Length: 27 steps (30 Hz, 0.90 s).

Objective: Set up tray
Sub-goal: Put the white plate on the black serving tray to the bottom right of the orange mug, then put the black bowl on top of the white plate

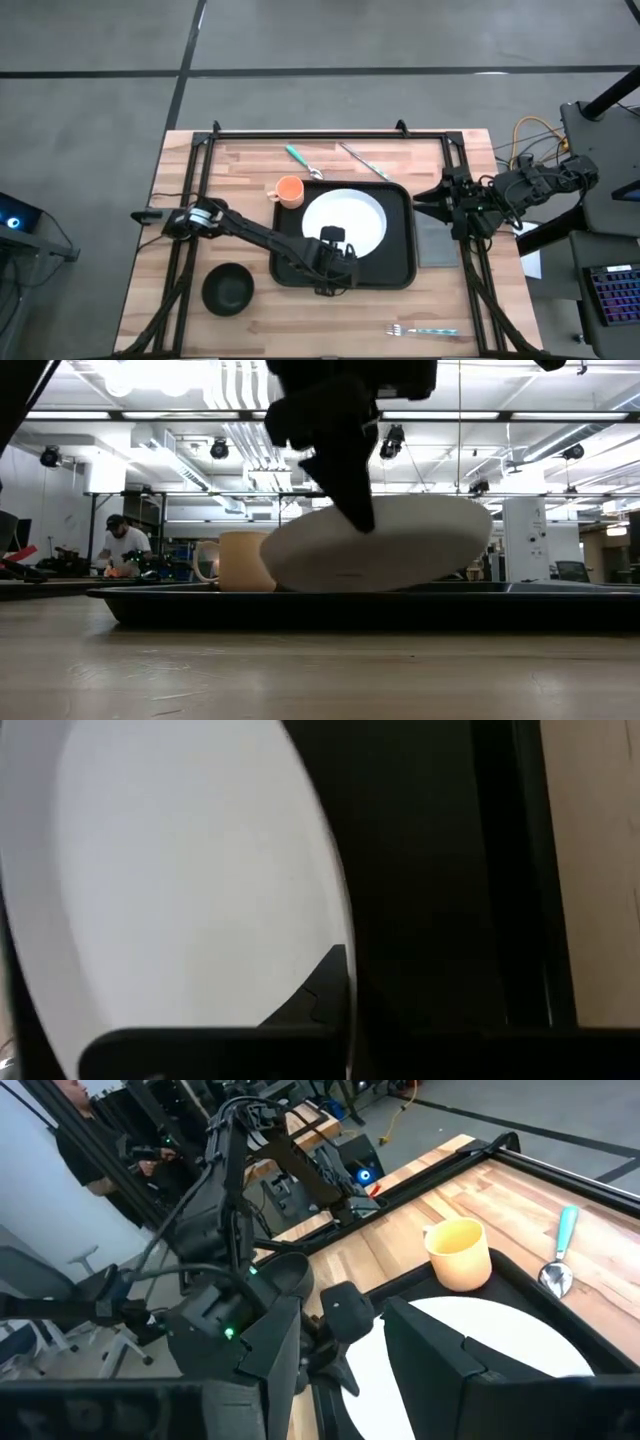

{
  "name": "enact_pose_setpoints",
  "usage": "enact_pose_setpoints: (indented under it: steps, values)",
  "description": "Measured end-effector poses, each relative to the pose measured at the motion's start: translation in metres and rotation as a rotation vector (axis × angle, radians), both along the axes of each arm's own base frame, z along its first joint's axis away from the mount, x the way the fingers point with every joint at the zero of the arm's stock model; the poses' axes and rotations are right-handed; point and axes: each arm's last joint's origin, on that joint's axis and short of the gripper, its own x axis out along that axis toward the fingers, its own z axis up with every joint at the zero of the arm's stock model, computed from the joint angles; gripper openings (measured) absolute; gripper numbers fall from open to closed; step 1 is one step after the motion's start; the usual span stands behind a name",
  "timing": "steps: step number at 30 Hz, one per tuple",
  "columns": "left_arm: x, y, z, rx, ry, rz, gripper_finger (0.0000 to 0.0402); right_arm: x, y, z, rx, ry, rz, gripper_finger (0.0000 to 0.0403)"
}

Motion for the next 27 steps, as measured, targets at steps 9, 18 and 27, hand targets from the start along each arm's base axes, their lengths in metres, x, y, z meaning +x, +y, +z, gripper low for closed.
enact_pose_setpoints:
  steps: [9, 18, 27]
  values:
    - [-0.006, -0.002, -0.026, -0.056, 0.03, 0.008, 0.0, 0.0, 0.0, 0.0, 0.004, -0.001, 0.001, 0.0135]
    - [-0.004, -0.005, -0.023, -0.132, 0.039, -0.023, 0.0022, 0.0, 0.001, 0.001, 0.007, -0.006, 0.015, 0.0136]
    - [-0.006, -0.002, -0.016, -0.131, 0.052, 0.007, 0.0062, 0.0, 0.001, 0.001, 0.002, -0.005, 0.027, 0.0137]
